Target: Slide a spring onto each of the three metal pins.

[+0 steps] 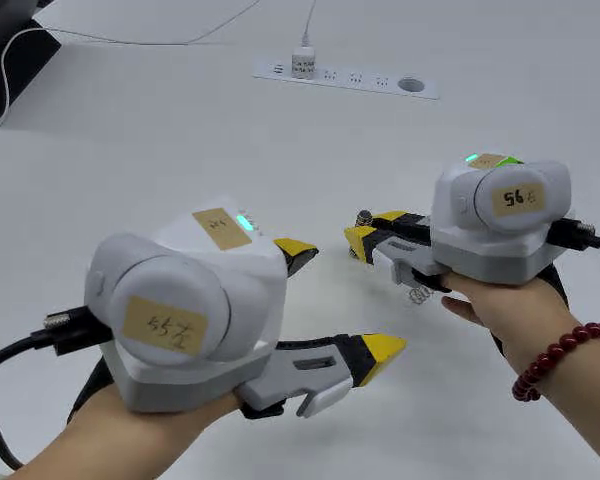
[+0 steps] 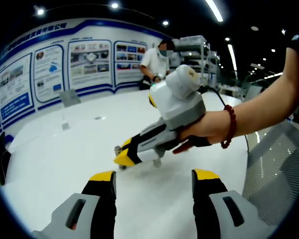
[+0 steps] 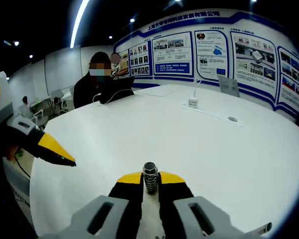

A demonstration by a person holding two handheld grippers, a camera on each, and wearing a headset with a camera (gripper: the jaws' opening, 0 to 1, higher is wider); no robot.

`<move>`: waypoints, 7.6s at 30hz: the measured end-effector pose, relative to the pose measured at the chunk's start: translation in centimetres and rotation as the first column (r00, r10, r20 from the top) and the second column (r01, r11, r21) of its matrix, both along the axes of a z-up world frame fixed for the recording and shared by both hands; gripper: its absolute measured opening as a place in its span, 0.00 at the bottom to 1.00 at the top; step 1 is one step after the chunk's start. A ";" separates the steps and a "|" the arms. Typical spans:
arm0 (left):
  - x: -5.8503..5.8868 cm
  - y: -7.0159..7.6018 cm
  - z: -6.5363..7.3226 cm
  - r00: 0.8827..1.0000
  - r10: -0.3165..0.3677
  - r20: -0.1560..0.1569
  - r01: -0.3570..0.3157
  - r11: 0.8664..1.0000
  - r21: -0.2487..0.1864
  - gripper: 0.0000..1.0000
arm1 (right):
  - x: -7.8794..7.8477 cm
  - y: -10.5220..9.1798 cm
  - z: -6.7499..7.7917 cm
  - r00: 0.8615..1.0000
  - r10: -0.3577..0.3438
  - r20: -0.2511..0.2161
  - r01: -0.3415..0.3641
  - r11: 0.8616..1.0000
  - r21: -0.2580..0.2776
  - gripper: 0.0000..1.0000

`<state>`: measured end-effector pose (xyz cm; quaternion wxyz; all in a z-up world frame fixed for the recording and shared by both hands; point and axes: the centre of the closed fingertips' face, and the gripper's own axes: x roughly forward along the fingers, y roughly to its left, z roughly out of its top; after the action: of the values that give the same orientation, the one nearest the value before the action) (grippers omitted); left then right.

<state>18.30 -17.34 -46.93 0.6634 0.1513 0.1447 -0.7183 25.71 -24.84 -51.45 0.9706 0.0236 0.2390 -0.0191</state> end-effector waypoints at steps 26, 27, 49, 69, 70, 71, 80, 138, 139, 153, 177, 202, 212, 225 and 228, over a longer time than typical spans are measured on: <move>0.0 0.0 0.1 1.000 0.002 0.027 -0.002 1.000 -0.003 0.64 | -2.2 0.5 3.9 0.998 -0.011 0.054 0.010 1.000 0.019 0.33; -0.1 0.0 0.1 1.000 0.001 0.030 0.000 1.000 -0.002 0.64 | -2.5 0.5 4.0 0.999 -0.013 0.052 0.012 1.000 0.020 0.34; -0.8 -1.6 1.6 0.995 -0.020 0.093 0.022 1.000 -0.011 0.57 | -7.7 -0.4 7.3 0.991 -0.077 0.108 0.074 0.997 0.025 0.41; -0.8 -4.8 -0.6 1.000 -0.007 0.026 0.006 0.999 0.044 0.45 | -13.4 -1.8 6.9 0.985 -0.138 0.099 0.135 0.990 0.033 0.44; -0.8 -5.0 -0.9 1.000 -0.007 0.019 0.006 0.999 0.053 0.45 | -13.7 -1.9 6.9 0.985 -0.139 0.098 0.136 0.990 0.033 0.44; -0.9 -5.1 -1.1 1.000 -0.007 0.016 0.006 0.998 0.056 0.44 | -13.9 -1.9 6.8 0.985 -0.140 0.096 0.137 0.990 0.034 0.44; -1.3 -6.9 -2.7 1.000 -0.026 0.016 0.025 0.996 0.088 0.40 | -15.6 -2.4 6.5 0.980 -0.174 0.097 0.170 0.984 0.047 0.46; -1.2 -7.4 -6.2 0.997 -0.080 0.009 0.076 0.979 0.190 0.10 | -18.3 -3.8 5.5 0.968 -0.243 0.062 0.240 0.969 0.050 0.65; -1.3 -7.3 -5.9 0.997 -0.076 0.002 0.074 0.980 0.183 0.10 | -18.3 -3.8 5.6 0.968 -0.244 0.064 0.241 0.969 0.052 0.65; -2.4 -5.5 -1.0 0.993 -0.113 -0.036 0.114 0.993 0.029 0.10 | -17.0 -3.2 7.8 0.965 -0.230 0.122 0.218 0.970 0.106 0.65; -4.5 -2.7 3.5 0.977 -0.210 -0.040 0.200 0.965 -0.172 0.10 | -13.1 1.1 10.4 0.968 -0.128 0.215 0.056 0.947 0.315 0.42; -5.9 -2.5 4.8 0.963 -0.259 -0.079 0.232 0.939 -0.255 0.10 | -12.3 2.6 11.1 0.950 -0.168 0.264 -0.017 0.814 0.581 0.18; -5.9 -2.5 4.7 0.965 -0.255 -0.068 0.232 0.941 -0.245 0.10 | -12.0 2.8 11.6 0.943 -0.171 0.286 -0.040 0.795 0.606 0.12; -5.6 -2.3 3.3 0.972 -0.225 -0.071 0.210 0.962 -0.175 0.13 | -11.2 2.8 11.8 0.953 -0.102 0.284 -0.033 0.900 0.434 0.11; -5.3 -2.2 3.0 0.975 -0.215 -0.056 0.204 0.966 -0.159 0.14 | -11.1 2.4 11.8 0.956 -0.092 0.277 -0.025 0.920 0.392 0.11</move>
<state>12.97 -19.55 -43.91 0.5878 0.0884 0.0969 -0.7983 14.62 -22.46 -39.62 0.9702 0.2234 0.0926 0.0160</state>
